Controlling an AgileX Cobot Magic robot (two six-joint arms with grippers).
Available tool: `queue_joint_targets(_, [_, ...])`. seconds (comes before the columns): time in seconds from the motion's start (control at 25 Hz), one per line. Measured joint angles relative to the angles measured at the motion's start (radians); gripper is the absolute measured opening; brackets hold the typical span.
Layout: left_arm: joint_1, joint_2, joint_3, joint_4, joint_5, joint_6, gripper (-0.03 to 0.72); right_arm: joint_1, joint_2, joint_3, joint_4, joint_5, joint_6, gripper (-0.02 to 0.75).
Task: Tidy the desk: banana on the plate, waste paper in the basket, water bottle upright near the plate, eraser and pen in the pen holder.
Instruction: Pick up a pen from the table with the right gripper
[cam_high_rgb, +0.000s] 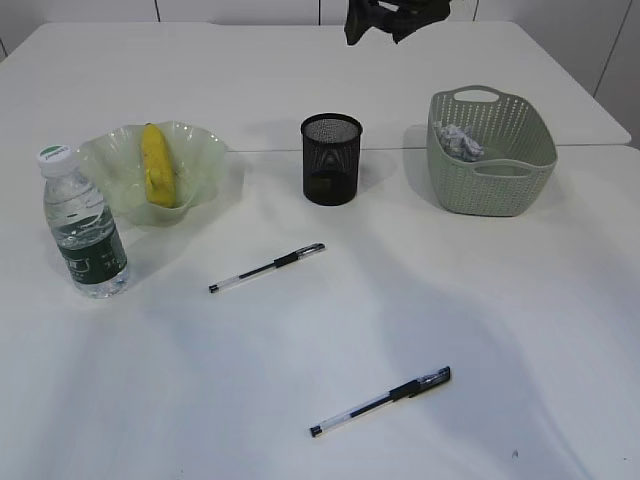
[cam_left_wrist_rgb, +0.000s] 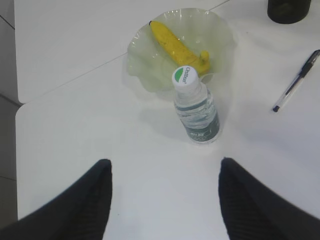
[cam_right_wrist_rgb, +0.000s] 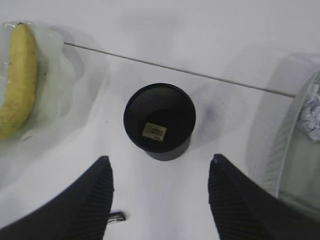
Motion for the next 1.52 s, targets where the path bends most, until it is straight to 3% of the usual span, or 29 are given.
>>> queue_joint_targets(0.56, [0.000,0.000,0.000,0.000,0.000,0.000,0.475,-0.012,-0.038,0.000,-0.031,0.002,-0.071,0.449])
queue_joint_targets(1.04, [0.000,0.000,0.000,0.000,0.000,0.000,0.475,-0.015,-0.281,0.001,-0.055,0.005,-0.097,0.449])
queue_joint_targets(1.52, [0.000,0.000,0.000,0.000,-0.010,0.000,0.475,-0.015,-0.544,0.353,-0.101,0.010,-0.143,0.449])
